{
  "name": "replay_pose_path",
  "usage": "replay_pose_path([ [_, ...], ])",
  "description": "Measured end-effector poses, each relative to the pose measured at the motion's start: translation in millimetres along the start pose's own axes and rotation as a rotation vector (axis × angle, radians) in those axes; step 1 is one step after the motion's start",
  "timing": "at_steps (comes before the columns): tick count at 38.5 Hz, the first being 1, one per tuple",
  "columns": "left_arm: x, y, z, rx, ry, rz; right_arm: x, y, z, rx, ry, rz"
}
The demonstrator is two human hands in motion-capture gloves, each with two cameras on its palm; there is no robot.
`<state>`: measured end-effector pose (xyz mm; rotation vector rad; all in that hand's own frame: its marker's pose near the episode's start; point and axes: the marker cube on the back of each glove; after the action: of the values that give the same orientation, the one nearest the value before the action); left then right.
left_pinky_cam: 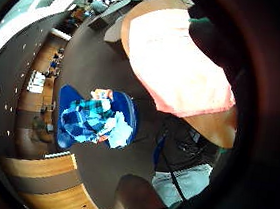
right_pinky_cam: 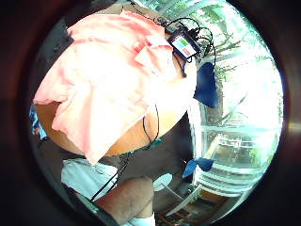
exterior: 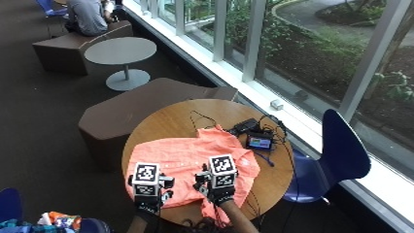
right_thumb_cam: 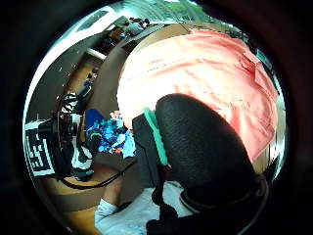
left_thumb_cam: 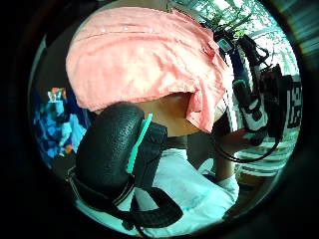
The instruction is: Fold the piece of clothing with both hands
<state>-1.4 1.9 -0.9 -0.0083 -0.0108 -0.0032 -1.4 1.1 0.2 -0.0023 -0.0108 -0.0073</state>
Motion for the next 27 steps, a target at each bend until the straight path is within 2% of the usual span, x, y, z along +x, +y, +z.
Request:
replay_pose_path([
  [6, 1.9, 6.4, -7.4, -0.004, 0.007, 0.001, 1.1, -0.6, 3.4, 0.001, 0.001, -0.005],
  [20, -1.7, 7.0, 0.3, 0.016, 0.018, -0.002, 0.7, 9.7, 7.8, 0.017, 0.002, -0.006],
  [27, -12.5, 17.8, 45.7, -0.061, 0.021, -0.028, 2.9, 30.0, 52.7, -0.08, -0.002, -0.036],
])
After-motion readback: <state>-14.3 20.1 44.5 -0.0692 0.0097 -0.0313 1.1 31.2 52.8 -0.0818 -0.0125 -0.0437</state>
